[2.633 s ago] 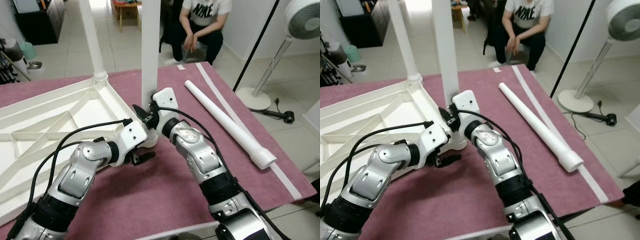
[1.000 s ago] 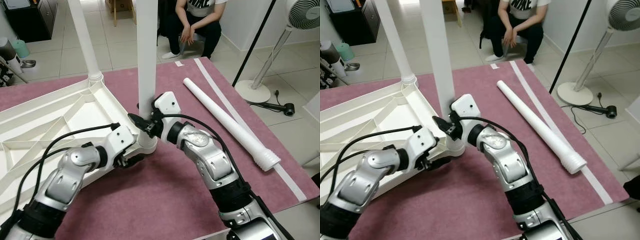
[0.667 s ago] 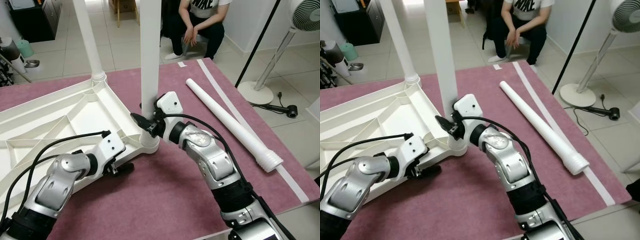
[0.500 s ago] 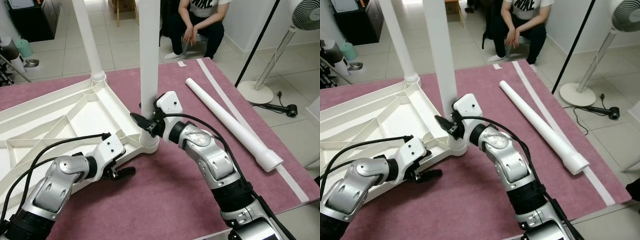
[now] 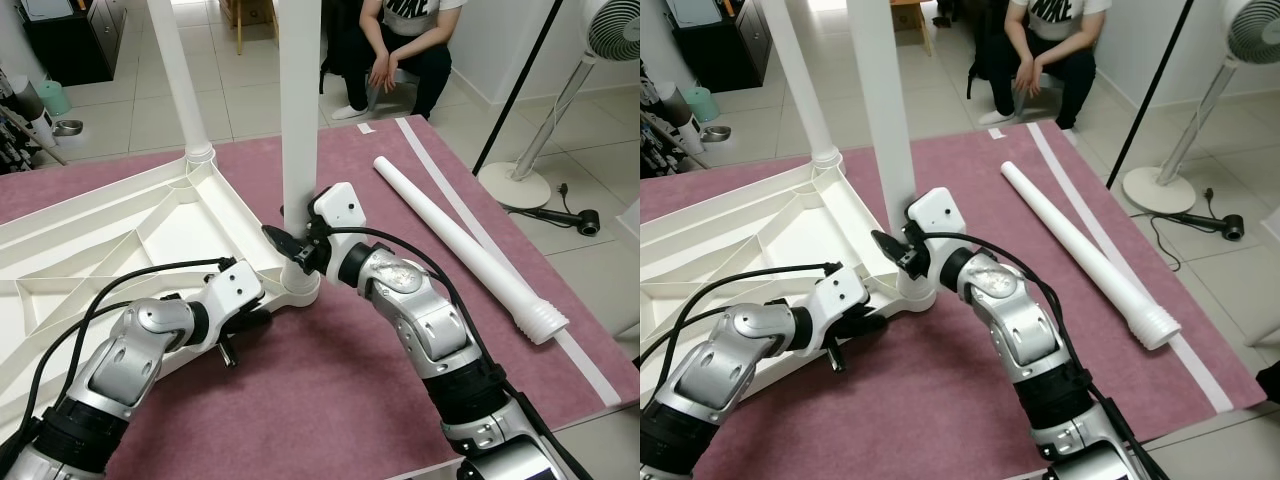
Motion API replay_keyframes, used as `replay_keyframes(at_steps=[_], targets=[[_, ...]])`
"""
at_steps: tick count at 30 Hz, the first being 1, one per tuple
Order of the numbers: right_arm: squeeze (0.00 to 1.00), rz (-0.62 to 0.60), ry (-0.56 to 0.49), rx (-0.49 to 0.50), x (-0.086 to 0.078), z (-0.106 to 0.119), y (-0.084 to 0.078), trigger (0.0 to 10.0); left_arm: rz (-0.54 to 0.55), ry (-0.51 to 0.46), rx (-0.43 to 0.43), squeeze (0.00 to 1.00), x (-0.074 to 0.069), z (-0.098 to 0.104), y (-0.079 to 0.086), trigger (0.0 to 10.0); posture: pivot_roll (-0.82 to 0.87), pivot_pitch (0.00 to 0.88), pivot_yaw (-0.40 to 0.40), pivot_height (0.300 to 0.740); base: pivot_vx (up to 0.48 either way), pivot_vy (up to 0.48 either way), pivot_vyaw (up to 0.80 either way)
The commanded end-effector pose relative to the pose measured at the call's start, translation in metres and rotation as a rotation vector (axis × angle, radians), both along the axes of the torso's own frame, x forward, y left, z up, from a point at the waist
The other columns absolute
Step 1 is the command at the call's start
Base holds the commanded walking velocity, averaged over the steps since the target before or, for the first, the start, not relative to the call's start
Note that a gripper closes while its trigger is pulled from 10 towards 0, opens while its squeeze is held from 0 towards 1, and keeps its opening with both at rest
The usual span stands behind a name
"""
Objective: Building children table
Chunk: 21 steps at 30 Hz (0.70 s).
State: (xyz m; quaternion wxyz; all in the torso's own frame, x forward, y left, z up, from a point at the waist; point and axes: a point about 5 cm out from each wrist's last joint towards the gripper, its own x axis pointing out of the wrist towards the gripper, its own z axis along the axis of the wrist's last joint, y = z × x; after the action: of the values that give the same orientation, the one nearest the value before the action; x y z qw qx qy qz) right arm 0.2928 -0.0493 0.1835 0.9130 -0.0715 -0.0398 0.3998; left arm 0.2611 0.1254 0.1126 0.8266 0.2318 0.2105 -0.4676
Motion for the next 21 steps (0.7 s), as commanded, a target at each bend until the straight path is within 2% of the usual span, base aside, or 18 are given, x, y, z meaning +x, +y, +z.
replay_keyframes(at_steps=[1,9,10,12,13,16,17,19,20,21], targets=[[0.00,0.014,-0.037,-0.002,-0.002,0.007,0.003,10.0,0.061,0.009,0.043,0.00,-0.001,-0.011,0.005,0.0,0.08,0.000,0.063,0.740,0.000,0.000,0.00],[0.00,0.013,-0.025,0.030,0.001,0.011,-0.002,10.0,0.045,-0.010,0.031,0.00,-0.003,-0.002,0.008,0.0,0.08,0.000,0.060,0.740,0.000,0.000,0.00],[0.00,-0.077,-0.012,-0.015,0.009,0.005,-0.004,10.0,0.041,-0.023,0.010,0.00,-0.004,0.004,0.006,0.0,0.08,0.000,0.058,0.740,0.000,0.000,0.00],[0.00,-0.077,-0.012,-0.015,0.009,0.005,-0.004,10.0,0.041,-0.023,0.010,0.00,-0.004,0.004,0.006,0.0,0.08,0.000,0.058,0.740,0.000,0.000,0.00],[0.00,-0.224,0.007,-0.024,0.019,0.001,-0.005,10.0,0.037,-0.044,-0.022,0.00,-0.003,0.012,-0.001,0.0,0.08,0.000,0.056,0.740,0.000,0.000,0.00],[0.00,-0.224,0.007,-0.024,0.019,0.001,-0.005,10.0,0.037,-0.044,-0.022,0.00,-0.003,0.012,-0.001,0.0,0.08,0.000,0.056,0.740,0.000,0.000,0.00],[0.00,-0.365,0.008,-0.024,0.027,0.000,-0.006,10.0,0.036,-0.064,-0.054,0.00,-0.002,0.019,-0.008,0.0,0.08,0.000,0.055,0.740,0.000,0.000,0.00],[0.00,-0.365,0.008,-0.024,0.027,0.000,-0.006,10.0,0.036,-0.064,-0.054,0.00,-0.002,0.019,-0.008,0.0,0.08,0.000,0.055,0.740,0.000,0.000,0.00],[0.00,-0.498,0.001,0.010,0.034,0.004,-0.003,10.0,0.028,-0.095,-0.094,0.00,0.002,0.030,-0.021,0.0,0.08,0.000,0.051,0.740,0.000,0.000,0.00],[0.00,-0.498,0.001,0.010,0.034,0.004,-0.003,10.0,0.028,-0.095,-0.094,0.00,0.002,0.030,-0.021,0.0,0.08,0.000,0.051,0.740,0.000,0.000,0.00]])
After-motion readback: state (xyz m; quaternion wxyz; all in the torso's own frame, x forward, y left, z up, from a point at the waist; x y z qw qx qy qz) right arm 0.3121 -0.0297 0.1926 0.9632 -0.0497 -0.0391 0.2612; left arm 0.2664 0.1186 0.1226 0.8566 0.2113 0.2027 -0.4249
